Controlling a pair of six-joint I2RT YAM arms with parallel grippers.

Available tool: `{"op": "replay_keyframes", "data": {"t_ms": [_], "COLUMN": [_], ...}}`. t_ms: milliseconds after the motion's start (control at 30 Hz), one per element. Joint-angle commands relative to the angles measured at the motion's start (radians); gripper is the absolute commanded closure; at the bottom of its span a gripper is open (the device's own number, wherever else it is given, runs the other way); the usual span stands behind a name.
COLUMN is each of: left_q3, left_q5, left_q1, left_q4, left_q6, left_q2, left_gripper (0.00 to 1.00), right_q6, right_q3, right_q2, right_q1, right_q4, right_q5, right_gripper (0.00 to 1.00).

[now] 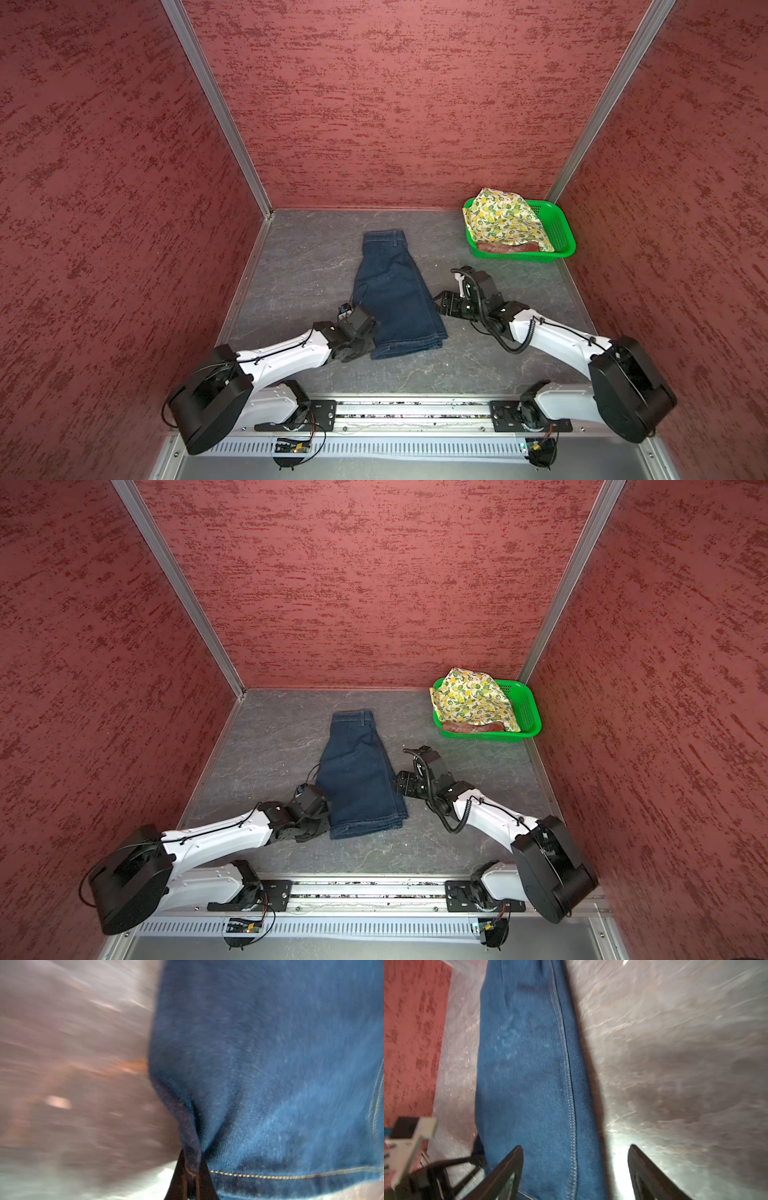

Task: Fold and stack the skirts

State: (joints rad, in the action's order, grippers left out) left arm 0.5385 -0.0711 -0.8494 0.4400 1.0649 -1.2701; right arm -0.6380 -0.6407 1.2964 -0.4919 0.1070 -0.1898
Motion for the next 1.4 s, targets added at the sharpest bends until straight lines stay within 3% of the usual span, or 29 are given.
{"op": "replay_keyframes", "data": {"t_ms": [0,67,133,167,300,533,800,967,1100,1267,1367], "left_q3": [0.092,0.180,0.260,0.302,0.349,0.374,0.586,0.734,0.888,1.057,1.136], "left_q5": [0.009,0.051,0.076,0.077,0.083,0.096,0.185,0.161,0.030,0.023,0.016], "left_q1": [-0.103,-0.160,-0.203,-0.217,-0.217,-0.057,0.226,0.391,0.424,0.443,0.471], "left_q4": [-0.034,-0.056,-0.048,-0.022,0.048,0.136,0.177,0.139,0.093,0.031,0.021], "left_q6": [-0.011,-0.068,-0.123,-0.157,-0.269,-0.422,-0.601,-0.733,-0.916,-1.075,-1.101], "left_q2": [-0.101,-0.181,-0.238,-0.255,-0.208,-0.007,-0.049,-0.272,-0.514,-0.732,-0.821], "left_gripper": [0.99,0.77,0.40,0.26,0.08,0.01,0.00,0.00,0.00,0.00,0.00], "right_q6": [0.023,0.045,0.063,0.069,0.075,0.050,0.037,0.014,-0.037,-0.120,-0.167], "right_q3": [-0.050,-0.058,-0.061,-0.062,-0.059,0.007,0.047,0.060,0.064,0.090,0.113], "right_q2": [-0.076,-0.118,-0.153,-0.170,-0.225,-0.265,-0.258,-0.212,-0.176,-0.160,-0.135], "right_q1": [0.070,0.117,0.157,0.175,0.192,0.190,0.185,0.162,0.119,0.074,0.062], "right_q4": [0.055,0.099,0.134,0.153,0.229,0.277,0.248,0.204,0.195,0.197,0.163], "right_q5": [0.011,0.015,0.016,0.017,0.062,0.099,0.053,0.035,0.034,0.045,0.023], "right_gripper": [0.19,0.19,0.18,0.18,0.17,0.17,0.18,0.18,0.18,0.19,0.20]}}
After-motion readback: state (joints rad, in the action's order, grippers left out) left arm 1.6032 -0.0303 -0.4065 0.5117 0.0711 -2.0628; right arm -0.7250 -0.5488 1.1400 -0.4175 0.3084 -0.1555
